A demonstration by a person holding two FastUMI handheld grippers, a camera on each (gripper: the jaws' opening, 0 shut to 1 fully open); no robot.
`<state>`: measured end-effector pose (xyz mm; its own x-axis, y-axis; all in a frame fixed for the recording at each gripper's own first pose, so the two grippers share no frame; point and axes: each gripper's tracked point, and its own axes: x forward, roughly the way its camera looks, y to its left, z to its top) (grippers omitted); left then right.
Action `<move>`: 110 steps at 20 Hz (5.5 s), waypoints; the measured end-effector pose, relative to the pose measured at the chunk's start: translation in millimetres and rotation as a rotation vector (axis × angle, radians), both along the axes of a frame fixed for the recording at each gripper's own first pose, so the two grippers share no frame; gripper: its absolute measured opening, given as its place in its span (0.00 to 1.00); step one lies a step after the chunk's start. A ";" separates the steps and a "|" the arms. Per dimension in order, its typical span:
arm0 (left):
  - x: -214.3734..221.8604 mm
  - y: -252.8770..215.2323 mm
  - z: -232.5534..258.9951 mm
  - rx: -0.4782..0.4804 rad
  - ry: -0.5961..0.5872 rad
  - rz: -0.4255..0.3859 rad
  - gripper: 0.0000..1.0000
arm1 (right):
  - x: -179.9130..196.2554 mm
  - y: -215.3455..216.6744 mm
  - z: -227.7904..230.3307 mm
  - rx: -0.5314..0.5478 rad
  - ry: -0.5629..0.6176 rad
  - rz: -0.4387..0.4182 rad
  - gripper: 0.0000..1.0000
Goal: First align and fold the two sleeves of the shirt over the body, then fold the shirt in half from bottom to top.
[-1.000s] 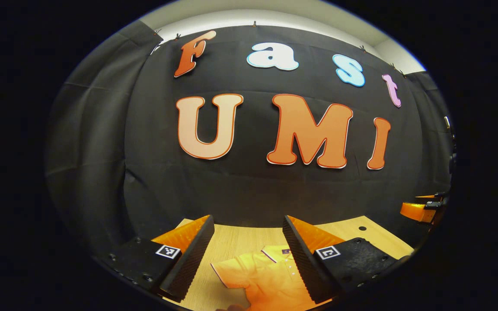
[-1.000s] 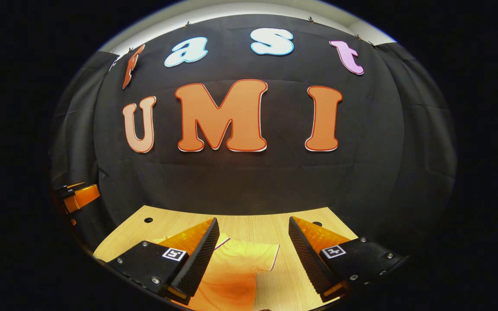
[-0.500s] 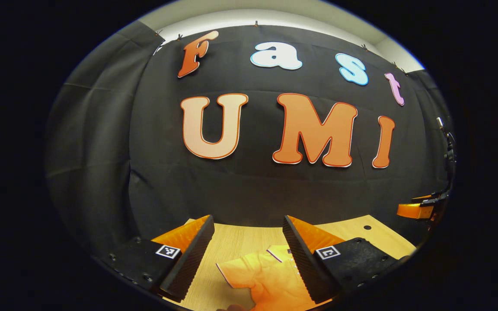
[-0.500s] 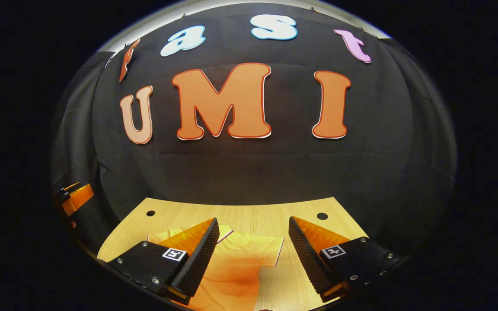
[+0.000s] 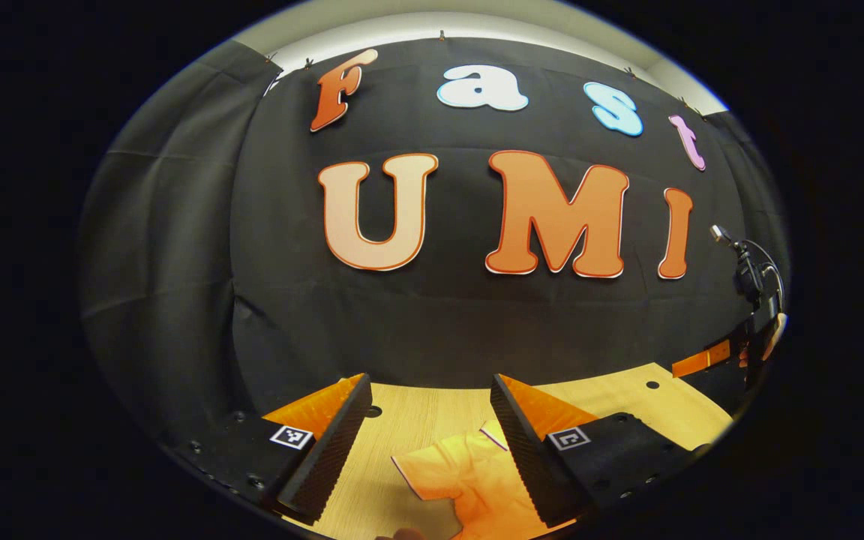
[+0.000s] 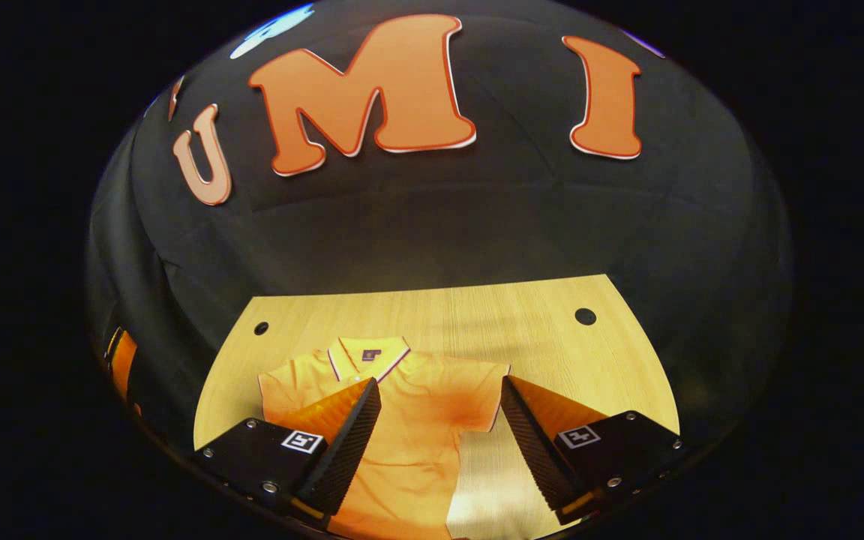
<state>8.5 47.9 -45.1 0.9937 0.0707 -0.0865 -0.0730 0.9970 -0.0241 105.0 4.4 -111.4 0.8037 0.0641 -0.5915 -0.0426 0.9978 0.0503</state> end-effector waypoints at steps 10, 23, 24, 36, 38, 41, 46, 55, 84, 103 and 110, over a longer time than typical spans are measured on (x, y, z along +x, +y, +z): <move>16.7 23.5 -21.0 -0.013 0.057 0.052 0.98 | 57.7 -33.1 -112.2 0.004 0.327 -0.071 0.99; 34.2 33.7 -50.5 -0.054 0.137 0.080 0.98 | 78.2 -83.6 -227.4 -0.083 0.623 -0.143 0.99; 34.2 36.4 -52.3 -0.044 0.143 0.090 0.98 | 78.9 -85.9 -232.0 -0.086 0.633 -0.149 0.99; 33.7 31.4 -65.4 -0.052 0.180 0.088 0.98 | 81.7 -78.0 -249.9 -0.059 0.658 -0.159 0.86; 31.3 34.3 -66.8 -0.058 0.184 0.093 0.98 | 82.5 -76.9 -249.2 -0.057 0.651 -0.163 0.83; 27.2 37.9 -71.0 -0.078 0.194 0.099 0.98 | 82.3 -73.5 -251.4 -0.046 0.642 -0.177 0.55; 16.9 48.3 -73.6 -0.088 0.199 0.115 0.98 | 80.5 -70.0 -249.9 0.014 0.619 -0.207 0.07; 5.0 65.0 -75.9 -0.107 0.198 0.105 0.98 | 77.7 -53.2 -210.9 -0.074 0.508 -0.168 0.07; -43.9 153.2 -103.0 -0.129 0.240 0.133 0.98 | 47.9 192.6 -156.7 -0.014 0.411 0.223 0.19; 38.3 71.5 -148.2 -0.189 0.418 0.014 0.98 | 29.1 113.8 -18.2 0.030 -0.006 0.096 0.99; 70.3 53.5 -215.0 -0.207 0.629 0.004 0.98 | -0.2 76.7 33.8 0.063 -0.112 0.103 0.99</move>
<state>78.8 101.4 -260.1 0.7493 -0.0059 -0.6622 -0.1395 0.9761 -0.1666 104.7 81.1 -77.5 0.8514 0.1838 -0.4912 -0.1537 0.9829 0.1015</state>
